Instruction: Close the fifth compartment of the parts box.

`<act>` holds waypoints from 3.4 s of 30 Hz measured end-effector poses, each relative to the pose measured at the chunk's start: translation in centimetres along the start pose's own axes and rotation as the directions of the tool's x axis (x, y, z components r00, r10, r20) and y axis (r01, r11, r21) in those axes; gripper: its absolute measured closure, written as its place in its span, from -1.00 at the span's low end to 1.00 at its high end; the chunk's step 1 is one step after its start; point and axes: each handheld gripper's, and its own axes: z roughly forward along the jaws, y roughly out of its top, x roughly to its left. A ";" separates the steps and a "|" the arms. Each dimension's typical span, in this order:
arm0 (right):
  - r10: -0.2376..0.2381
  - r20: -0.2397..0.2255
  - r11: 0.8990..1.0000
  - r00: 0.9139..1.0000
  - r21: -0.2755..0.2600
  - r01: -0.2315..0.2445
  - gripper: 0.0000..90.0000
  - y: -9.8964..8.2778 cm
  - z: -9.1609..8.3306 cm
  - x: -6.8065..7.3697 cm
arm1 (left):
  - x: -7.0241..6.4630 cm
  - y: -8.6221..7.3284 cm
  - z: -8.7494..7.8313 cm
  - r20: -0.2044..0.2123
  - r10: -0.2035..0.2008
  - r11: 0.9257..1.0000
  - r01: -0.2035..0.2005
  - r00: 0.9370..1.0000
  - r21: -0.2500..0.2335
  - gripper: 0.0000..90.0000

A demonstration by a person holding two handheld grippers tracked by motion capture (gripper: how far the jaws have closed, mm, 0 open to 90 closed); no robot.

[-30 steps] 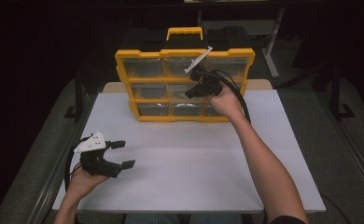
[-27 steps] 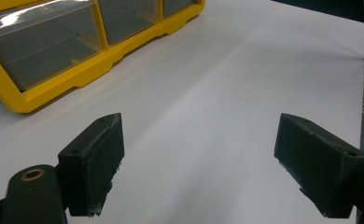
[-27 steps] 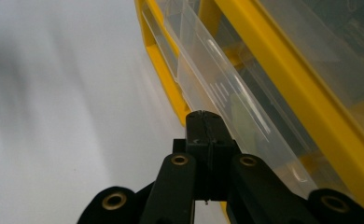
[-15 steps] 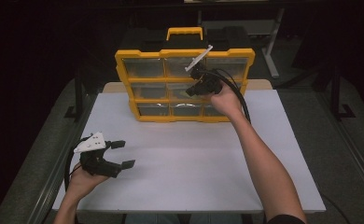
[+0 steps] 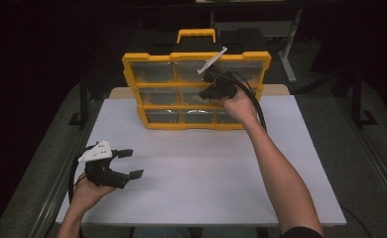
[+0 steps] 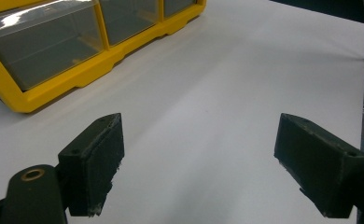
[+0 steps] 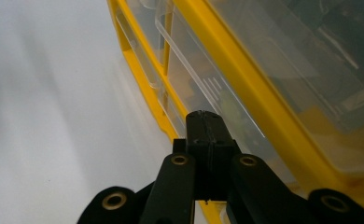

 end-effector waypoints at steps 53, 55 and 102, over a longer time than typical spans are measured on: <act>0.138 -0.190 0.968 0.972 -0.183 -0.173 -0.62 -7.3 -2.0 1.1 | 0.3 -0.1 0.6 -0.021 -0.072 0.997 0.072 0.997 0.008 -0.64; 0.145 -0.188 0.966 0.971 -0.185 -0.180 -0.66 -7.6 -2.1 1.2 | 0.3 -0.1 0.7 -0.022 -0.076 0.997 0.076 0.997 0.005 -0.64; 0.187 -0.082 0.951 0.979 -0.234 -0.202 -0.70 -15.2 -5.7 2.7 | 0.4 -0.4 1.0 -0.022 -0.087 0.996 0.088 0.996 0.020 -0.64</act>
